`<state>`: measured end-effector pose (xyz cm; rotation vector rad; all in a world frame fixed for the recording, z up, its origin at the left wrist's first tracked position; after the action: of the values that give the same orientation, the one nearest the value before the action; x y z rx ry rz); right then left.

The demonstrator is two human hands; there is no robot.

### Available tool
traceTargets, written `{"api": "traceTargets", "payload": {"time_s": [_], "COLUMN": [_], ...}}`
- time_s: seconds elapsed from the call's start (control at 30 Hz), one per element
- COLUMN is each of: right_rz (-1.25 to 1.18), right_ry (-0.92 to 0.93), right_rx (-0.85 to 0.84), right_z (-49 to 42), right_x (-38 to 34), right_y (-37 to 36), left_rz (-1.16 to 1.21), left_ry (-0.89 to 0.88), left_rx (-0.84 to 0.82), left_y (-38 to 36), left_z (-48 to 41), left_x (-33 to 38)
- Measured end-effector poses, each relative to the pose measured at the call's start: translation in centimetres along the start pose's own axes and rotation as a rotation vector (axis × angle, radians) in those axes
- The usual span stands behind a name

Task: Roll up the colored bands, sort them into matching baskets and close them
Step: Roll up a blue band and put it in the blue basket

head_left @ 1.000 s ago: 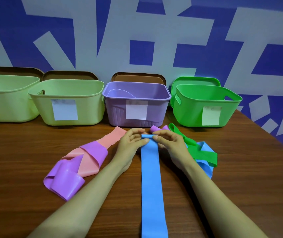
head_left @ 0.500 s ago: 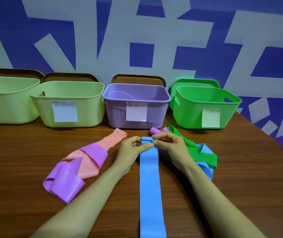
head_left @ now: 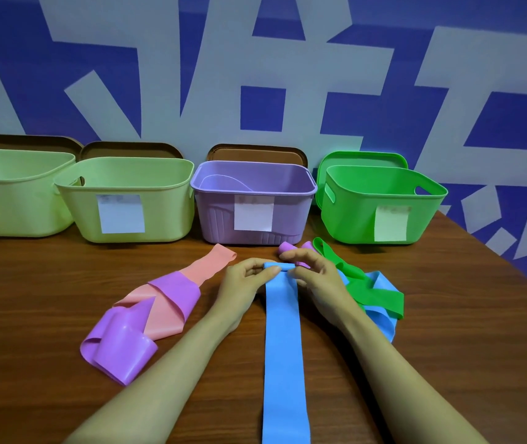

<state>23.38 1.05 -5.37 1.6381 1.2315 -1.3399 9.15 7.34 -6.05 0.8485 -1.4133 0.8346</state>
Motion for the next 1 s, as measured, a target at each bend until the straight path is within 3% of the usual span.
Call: {"api": "traceTargets", "payload": {"time_s": [0.1,0.3,0.5,1.0], "right_rz": [-0.141,0.070,-0.032,-0.071], "right_ry": [-0.057,-0.034,-0.019,-0.066], "right_rx": [0.029,-0.030,0.021,0.047], "right_z": [-0.1,0.4,0.4,0.3], "right_x": [-0.2,-0.6,-1.0,-0.7], "right_y": [-0.2,-0.3,-0.2,0.1], "left_rz": [0.002,0.027,0.041,0.067], "left_ry": [-0.002,-0.034,0.022,0.054], "left_rx": [0.011,-0.026,-0.113,-0.016], "left_y": [0.2,0.1,-0.3,0.0], "left_z": [-0.1,0.1,0.4,0.4], "left_x": [0.1,0.2,0.3,0.4]}}
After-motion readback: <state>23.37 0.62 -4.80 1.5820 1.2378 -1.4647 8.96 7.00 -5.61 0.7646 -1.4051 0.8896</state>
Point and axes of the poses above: each hand's wrist, its own z-axis away from the middle knuckle, its own y-axis out of the back of the hand, x = y × z, the point moved 2 cm from there along -z, towards the middle knuckle, and after that the axes turned 5 degrees about y, right-handed, at the moved point
